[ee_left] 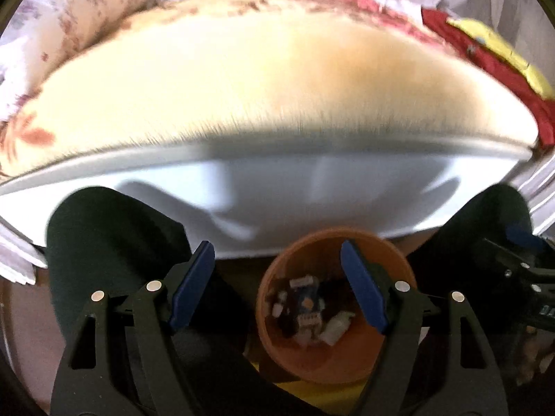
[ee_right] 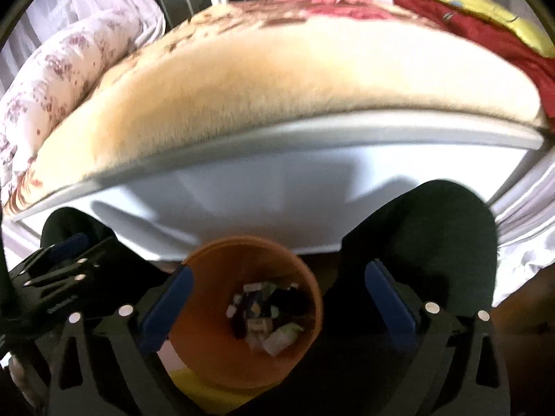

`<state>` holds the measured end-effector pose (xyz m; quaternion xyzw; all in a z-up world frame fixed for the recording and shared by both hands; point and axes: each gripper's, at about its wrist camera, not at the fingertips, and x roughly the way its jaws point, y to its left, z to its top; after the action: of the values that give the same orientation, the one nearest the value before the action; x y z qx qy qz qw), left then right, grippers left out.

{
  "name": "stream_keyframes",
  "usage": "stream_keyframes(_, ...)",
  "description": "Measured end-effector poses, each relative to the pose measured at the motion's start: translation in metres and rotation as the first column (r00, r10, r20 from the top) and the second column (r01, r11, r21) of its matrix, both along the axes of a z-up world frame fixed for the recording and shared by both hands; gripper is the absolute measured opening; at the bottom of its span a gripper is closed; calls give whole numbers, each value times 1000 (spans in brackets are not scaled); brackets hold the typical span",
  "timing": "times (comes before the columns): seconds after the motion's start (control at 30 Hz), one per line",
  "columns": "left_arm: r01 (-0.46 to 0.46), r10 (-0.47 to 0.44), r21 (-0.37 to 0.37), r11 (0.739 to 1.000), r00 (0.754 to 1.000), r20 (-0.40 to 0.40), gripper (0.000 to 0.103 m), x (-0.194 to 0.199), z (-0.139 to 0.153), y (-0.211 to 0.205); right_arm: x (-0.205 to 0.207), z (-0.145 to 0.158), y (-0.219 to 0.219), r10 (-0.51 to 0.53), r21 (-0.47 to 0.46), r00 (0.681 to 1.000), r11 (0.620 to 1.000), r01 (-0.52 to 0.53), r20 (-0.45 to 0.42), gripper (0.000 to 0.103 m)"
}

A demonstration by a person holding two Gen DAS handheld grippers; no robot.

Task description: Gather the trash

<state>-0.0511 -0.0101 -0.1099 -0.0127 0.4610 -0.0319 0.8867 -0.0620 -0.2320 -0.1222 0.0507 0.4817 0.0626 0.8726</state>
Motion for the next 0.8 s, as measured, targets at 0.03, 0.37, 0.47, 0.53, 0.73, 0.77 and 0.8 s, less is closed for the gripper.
stream_keyframes(0.03,-5,5,-3,1000,1000,19,80,-2,5,1,-1,4,0,-3,0,1000,1000,3,18,98)
stream_keyframes(0.37,-35,39,-25,999,982,186,90,-19,53,13,-13,23,8,14,-35,995,999,-11,95,98)
stream_keyframes(0.47,-41,45,-27,999,979,196,91,-22,56,15,-14,23,7,9,-29,995,1000,-6,99,98)
stream_keyframes(0.53,-40,46,-33,999,980,193,91,-23,54,15,-16,24,6,7,-27,995,1000,-4,102,98)
stream_keyframes(0.73,-38,44,-32,999,980,194,91,-22,53,15,-17,25,6,7,-28,995,1000,-4,102,98)
stream_keyframes(0.77,-38,44,-33,999,980,193,91,-22,53,15,-18,24,7,6,-29,995,1000,-3,102,98)
stream_keyframes(0.8,-38,43,-34,999,980,192,91,-22,53,15,-18,24,6,6,-29,995,1000,-3,101,98)
